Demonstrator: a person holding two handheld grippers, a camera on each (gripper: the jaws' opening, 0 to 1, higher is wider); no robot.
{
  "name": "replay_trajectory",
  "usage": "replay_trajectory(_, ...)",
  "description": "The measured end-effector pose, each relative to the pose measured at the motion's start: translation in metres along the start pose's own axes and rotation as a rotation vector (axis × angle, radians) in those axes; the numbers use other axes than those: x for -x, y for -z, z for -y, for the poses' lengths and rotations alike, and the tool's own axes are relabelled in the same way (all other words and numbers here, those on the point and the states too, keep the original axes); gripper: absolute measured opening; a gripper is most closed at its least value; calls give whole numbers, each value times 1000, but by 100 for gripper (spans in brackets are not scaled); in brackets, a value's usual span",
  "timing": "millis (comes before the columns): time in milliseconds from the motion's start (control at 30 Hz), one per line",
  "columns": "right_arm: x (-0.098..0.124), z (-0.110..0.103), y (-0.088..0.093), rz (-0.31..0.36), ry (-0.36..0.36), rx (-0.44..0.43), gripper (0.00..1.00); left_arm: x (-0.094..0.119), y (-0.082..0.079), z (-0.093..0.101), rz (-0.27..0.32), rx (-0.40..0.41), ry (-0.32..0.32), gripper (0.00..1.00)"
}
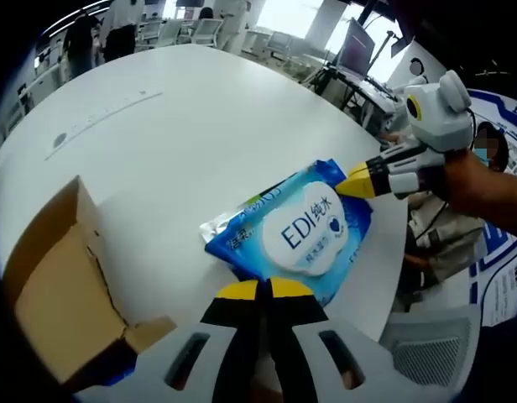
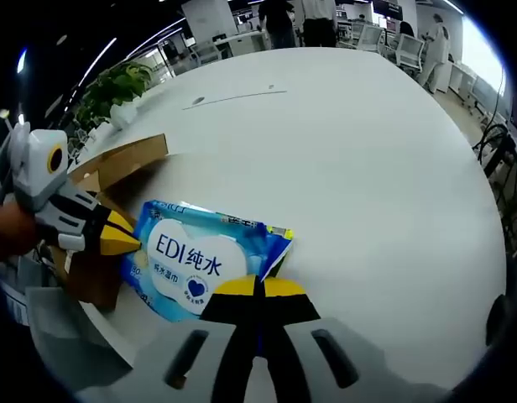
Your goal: Operate the shoe box by opening the lid, removing the specified soft item, and placing it in the target area until the item is outside and the box remains undamaged.
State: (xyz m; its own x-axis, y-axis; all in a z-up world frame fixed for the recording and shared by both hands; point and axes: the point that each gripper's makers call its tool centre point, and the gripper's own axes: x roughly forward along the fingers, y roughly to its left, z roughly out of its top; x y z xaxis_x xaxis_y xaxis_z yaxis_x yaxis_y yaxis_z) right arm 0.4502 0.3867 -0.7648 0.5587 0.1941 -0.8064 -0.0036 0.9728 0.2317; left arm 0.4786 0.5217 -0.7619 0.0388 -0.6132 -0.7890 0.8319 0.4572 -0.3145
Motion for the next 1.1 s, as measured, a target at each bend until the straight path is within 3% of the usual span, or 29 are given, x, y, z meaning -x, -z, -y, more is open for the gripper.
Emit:
replay_trajectory(333, -1, 5, -1, 13, 6, 36, 2, 2, -5, -3, 27, -6, -16, 0)
replay_trajectory(533, 6, 8, -4, 30, 7, 34, 3, 15, -10, -2, 68, 17, -6, 2)
replay_trajectory(567, 9, 9, -5, 43, 9, 27, 3, 20, -14, 3, 106, 52, 23, 0)
replay_trajectory(600, 11, 10, -7, 51, 11, 22, 3, 25, -12, 2, 97, 60, 21, 0)
replay_trajectory(700, 23, 11, -10, 74, 21, 9, 2, 45, -18, 1, 184, 151, 51, 0)
replay_trajectory(800, 31, 11, -13, 101, 25, 9, 1, 66, -26, -14, 304, 128, 6, 0)
replay_trajectory(867, 37, 10, -17, 120, 27, 3, 1, 75, -15, -21, 281, 154, 5, 0)
replay_trajectory(1100, 48, -1, -25, 146, 33, 19, 2, 105, 3, -49, 341, 213, -51, 0)
